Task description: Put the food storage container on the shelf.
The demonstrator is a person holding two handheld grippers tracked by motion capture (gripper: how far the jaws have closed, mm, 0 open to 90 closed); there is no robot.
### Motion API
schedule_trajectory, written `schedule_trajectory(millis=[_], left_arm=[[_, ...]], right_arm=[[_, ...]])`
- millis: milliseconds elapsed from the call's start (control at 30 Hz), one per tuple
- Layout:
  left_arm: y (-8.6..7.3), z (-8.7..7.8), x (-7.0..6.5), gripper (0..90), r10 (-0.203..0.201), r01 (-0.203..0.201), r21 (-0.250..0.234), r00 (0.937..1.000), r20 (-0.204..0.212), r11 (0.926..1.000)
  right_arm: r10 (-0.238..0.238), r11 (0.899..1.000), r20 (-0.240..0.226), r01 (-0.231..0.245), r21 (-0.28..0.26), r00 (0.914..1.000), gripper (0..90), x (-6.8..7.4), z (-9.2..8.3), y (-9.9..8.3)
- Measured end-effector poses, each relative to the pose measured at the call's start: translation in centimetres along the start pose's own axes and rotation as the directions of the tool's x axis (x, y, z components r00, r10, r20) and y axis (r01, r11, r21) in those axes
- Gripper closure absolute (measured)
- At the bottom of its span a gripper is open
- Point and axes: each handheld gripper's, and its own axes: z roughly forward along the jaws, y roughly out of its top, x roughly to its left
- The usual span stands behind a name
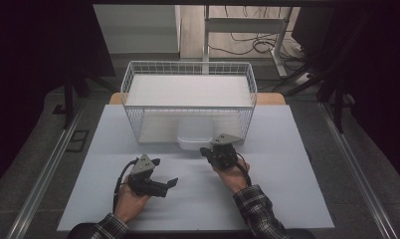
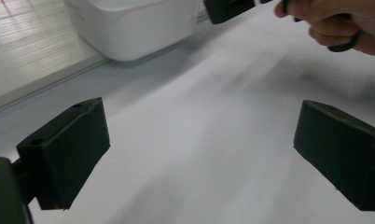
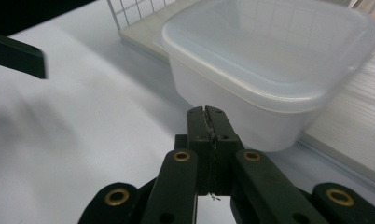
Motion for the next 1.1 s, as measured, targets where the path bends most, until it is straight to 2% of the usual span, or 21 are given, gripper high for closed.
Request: schedule_trajectory(millis=[167,267,533,1100], left_arm=[[-0.5,-0.3,0.1,3.0,-0.006,0.006,0.008,0.9999,-0.013,1.0000],[-0.6,-0.1,0.4,3.0,-0.018,0.018,0.002,0.9998,0.004,0.9998],[-0.8,0.2,0.4,2.8,0.002,-0.001,0.021,0.9999,-0.014,0.9998],[-1.0,0.6,0.5,2.5,0.008,-0.007,0.036,0.9998,-0.016,0.9993]], right_arm=[[0.007,1.000,0.011,-0.008,0.020,0.9999,88.9,-0.3,1.6,0.1],[0.010,1.000,0.018,-0.011,0.022,0.9998,88.9,-0.5,2.2,0.2],[0.009,1.000,0.030,-0.010,0.027,0.9995,88.9,-0.9,3.1,0.7],[0.008,1.000,0.064,-0.009,0.025,0.9979,89.0,-1.9,5.2,2.0]])
